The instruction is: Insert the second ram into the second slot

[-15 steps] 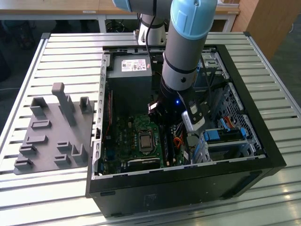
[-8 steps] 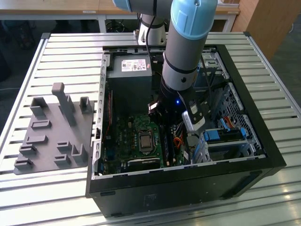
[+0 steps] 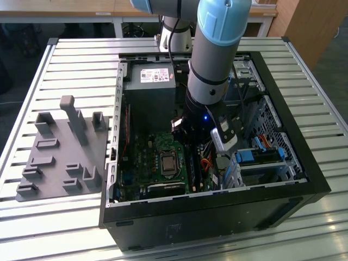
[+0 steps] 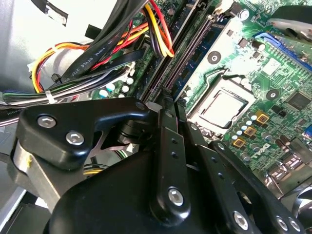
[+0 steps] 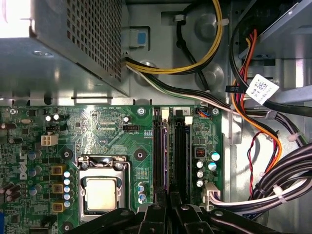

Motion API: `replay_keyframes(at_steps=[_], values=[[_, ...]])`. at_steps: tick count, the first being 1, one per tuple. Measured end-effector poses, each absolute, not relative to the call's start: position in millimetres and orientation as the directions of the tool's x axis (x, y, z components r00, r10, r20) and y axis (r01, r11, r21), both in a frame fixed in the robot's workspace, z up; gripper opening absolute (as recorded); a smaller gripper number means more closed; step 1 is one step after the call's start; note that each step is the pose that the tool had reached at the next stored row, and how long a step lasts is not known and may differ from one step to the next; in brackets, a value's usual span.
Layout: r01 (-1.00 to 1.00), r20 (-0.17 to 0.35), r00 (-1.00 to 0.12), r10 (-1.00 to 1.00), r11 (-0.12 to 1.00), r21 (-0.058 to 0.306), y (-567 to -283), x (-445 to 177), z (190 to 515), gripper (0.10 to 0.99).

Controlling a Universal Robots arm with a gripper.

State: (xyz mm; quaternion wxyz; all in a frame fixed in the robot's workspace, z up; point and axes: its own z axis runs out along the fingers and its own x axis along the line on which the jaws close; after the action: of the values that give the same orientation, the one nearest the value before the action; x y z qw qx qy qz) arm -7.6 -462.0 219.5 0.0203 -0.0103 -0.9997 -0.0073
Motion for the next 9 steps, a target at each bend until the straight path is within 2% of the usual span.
replay_keyframes(at_steps=[9], values=[[0.012, 0.042, -0.999, 0.012, 1.0, 0.016, -462.1, -7.8, 219.4, 0.137]])
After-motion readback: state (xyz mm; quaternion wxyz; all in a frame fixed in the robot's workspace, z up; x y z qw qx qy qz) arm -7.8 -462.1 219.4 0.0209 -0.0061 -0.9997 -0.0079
